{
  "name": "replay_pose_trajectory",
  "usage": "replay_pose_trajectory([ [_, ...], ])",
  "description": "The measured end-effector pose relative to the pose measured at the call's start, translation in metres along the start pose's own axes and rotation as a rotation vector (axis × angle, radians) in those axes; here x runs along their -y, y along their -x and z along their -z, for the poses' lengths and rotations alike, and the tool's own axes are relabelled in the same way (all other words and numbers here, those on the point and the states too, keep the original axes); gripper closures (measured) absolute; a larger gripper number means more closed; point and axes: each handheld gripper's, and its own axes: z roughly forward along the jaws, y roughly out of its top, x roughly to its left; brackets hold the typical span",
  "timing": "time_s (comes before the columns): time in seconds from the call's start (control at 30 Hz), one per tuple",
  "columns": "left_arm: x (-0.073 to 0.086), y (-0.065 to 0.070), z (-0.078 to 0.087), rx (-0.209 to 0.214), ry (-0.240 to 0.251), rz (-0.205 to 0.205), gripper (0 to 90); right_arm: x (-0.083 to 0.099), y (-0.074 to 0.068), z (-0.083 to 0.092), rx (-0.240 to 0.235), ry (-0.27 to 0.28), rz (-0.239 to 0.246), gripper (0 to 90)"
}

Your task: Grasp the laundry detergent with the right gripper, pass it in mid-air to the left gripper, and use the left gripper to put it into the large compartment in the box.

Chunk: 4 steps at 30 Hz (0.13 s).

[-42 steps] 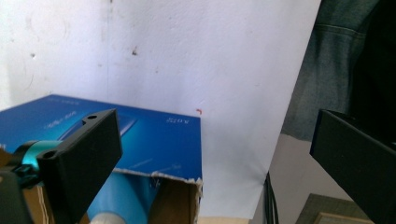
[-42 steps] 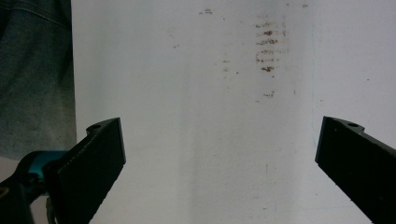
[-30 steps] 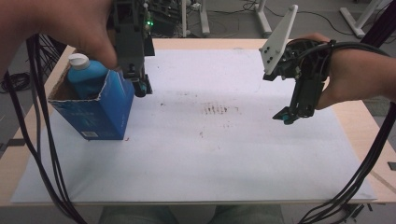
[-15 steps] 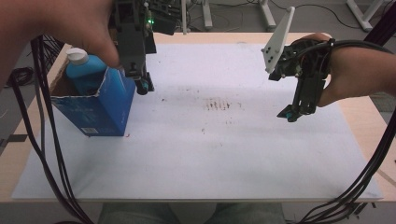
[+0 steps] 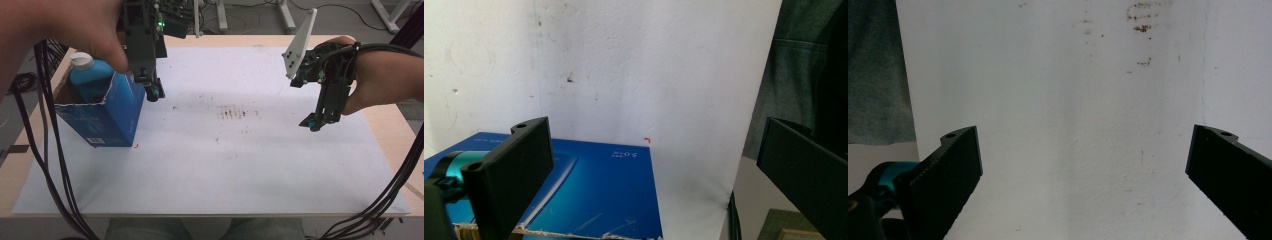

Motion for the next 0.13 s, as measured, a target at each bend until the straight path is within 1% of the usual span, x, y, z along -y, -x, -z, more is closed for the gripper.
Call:
replay_pose_trajectory([
  [0.13,0.0001,0.0000,0.0002,-0.002,0.003,0.002,1.6,-0.0013,-0.0014,0.0008,0.001,0.004,-0.001,0.7],
])
